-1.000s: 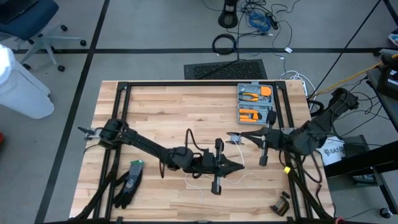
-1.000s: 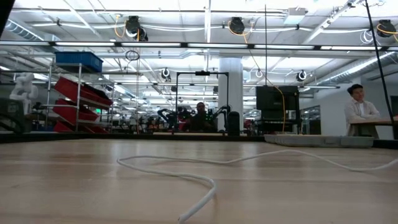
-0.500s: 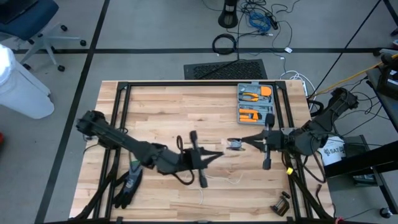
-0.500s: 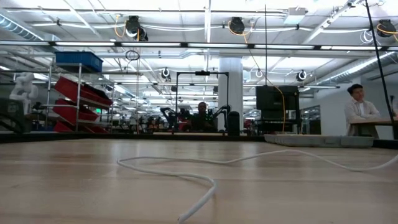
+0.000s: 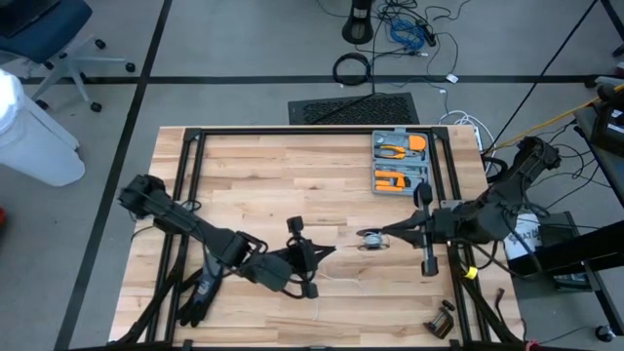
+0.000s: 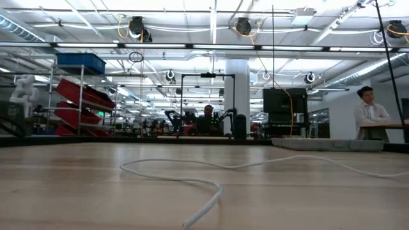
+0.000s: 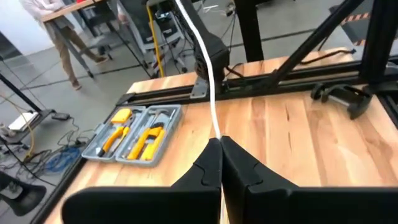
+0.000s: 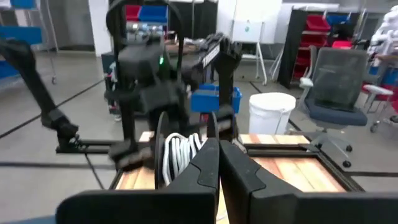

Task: Coil cords
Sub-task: Uncoil the white wire from the spool

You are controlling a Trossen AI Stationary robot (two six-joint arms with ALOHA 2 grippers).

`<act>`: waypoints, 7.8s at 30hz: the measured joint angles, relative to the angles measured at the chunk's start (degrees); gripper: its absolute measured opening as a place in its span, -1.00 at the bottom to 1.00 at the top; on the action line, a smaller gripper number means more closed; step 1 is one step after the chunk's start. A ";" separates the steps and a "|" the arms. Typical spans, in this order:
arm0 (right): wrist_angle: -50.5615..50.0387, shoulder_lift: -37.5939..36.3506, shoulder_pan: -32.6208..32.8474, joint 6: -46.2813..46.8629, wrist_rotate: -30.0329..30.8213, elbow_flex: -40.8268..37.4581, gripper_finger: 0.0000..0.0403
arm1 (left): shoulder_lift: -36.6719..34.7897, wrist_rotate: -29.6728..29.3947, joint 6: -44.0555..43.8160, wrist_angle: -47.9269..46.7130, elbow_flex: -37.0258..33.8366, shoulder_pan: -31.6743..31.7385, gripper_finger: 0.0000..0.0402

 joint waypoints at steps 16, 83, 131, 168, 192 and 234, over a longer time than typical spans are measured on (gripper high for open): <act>8.82 7.14 -6.10 -9.64 15.18 0.00 -1.00 | 4.79 12.91 0.77 19.22 -0.11 3.44 -1.00; 8.89 4.87 -8.19 -7.58 -1.77 0.00 -1.00 | -6.80 2.11 -4.48 -8.92 2.32 -5.81 -0.45; 8.99 4.89 -8.15 -9.29 0.75 0.00 -1.00 | 12.74 -5.37 -1.70 16.29 2.30 1.74 0.00; 7.85 5.03 -8.18 -9.42 1.50 0.00 -1.00 | 13.95 0.58 -5.38 21.26 2.31 2.86 -0.95; -0.23 4.31 -8.93 -6.31 6.91 0.00 -1.00 | 0.38 -23.45 18.94 20.77 2.30 -9.70 -0.99; 13.06 2.66 -3.65 -14.25 11.95 0.00 -1.00 | 5.30 9.80 -7.76 1.72 2.30 0.82 -0.99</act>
